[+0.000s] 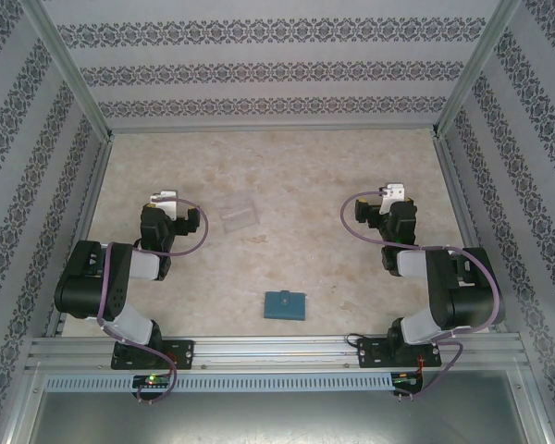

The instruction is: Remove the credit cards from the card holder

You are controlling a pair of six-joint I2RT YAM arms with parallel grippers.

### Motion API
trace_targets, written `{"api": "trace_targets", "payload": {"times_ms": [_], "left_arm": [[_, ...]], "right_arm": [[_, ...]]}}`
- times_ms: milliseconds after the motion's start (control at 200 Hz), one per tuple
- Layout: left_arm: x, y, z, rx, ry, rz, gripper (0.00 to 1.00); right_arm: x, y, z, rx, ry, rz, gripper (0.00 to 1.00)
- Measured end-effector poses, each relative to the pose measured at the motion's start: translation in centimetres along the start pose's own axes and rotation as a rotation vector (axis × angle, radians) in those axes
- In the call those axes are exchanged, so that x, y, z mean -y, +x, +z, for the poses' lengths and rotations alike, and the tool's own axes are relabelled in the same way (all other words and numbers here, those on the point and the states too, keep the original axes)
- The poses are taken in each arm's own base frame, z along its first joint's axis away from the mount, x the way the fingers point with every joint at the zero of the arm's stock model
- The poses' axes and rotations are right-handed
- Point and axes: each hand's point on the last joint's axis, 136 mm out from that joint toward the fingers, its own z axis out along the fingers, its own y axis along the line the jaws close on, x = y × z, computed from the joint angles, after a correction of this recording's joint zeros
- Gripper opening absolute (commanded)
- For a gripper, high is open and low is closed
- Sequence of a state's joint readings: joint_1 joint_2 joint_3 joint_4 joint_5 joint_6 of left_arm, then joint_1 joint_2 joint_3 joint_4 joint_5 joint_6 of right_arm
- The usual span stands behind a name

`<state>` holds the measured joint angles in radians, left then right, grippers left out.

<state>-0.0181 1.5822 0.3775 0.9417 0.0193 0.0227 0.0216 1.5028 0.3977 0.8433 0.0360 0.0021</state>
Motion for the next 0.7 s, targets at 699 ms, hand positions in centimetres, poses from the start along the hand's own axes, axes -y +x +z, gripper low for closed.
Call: {"api": "trace_targets", "payload": {"times_ms": [699], "left_arm": [[0.01, 0.00, 0.00, 0.000, 0.000, 0.000, 1.00]], "right_arm": [[0.04, 0.04, 0.00, -0.002, -0.006, 0.005, 0.98]]}}
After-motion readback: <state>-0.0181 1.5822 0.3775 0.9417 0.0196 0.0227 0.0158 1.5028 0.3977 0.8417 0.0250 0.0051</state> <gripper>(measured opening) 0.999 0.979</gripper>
